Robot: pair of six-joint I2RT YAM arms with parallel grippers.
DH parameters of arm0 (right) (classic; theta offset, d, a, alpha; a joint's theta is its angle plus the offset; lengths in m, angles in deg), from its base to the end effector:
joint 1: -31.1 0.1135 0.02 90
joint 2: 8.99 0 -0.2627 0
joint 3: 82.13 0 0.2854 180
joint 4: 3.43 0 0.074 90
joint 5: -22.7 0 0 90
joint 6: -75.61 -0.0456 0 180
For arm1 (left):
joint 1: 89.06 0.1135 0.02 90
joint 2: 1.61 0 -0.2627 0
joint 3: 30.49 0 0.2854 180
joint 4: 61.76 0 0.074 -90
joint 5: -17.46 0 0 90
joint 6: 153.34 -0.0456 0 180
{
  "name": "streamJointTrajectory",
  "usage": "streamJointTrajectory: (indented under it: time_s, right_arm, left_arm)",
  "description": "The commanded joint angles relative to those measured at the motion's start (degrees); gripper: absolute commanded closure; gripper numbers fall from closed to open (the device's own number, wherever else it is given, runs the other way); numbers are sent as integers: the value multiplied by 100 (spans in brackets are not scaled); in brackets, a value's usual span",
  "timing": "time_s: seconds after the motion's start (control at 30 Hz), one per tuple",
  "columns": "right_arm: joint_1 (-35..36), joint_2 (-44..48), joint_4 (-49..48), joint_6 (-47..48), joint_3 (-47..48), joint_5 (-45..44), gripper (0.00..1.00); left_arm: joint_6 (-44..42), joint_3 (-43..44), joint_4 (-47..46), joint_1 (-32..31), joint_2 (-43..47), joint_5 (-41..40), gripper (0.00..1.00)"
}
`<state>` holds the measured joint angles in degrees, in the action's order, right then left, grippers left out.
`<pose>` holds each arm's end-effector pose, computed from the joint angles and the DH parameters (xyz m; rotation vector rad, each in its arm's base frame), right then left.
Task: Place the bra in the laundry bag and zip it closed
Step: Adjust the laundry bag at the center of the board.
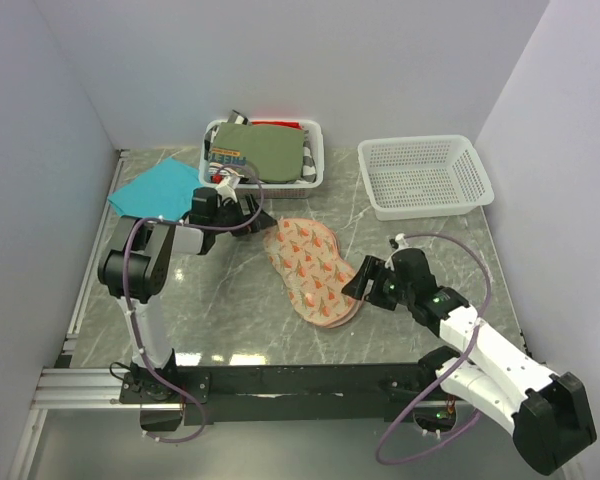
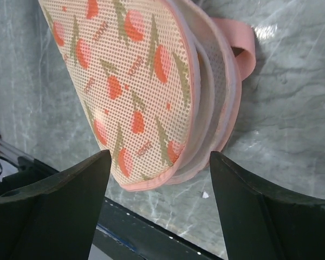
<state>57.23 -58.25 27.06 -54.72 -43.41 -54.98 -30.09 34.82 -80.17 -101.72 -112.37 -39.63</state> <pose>0.1919 0.1050 0.1825 0.1805 2.4086 0.8199 0.3979 -0.1148 0.1047 -0.0016 2.1356 -1.0734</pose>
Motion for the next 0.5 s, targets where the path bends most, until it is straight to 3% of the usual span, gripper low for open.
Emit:
streamJointTrajectory:
  time_s: [0.0, 0.47]
  right_arm:
    - [33, -14, -577, -667, -373, 280, 19]
    - [41, -321, -1342, -1169, -848, -19, 24]
  left_arm:
    - [-153, 431, -593, -17, -226, 875, 4]
    - [-30, 607, -707, -8, -701, 1113, 3]
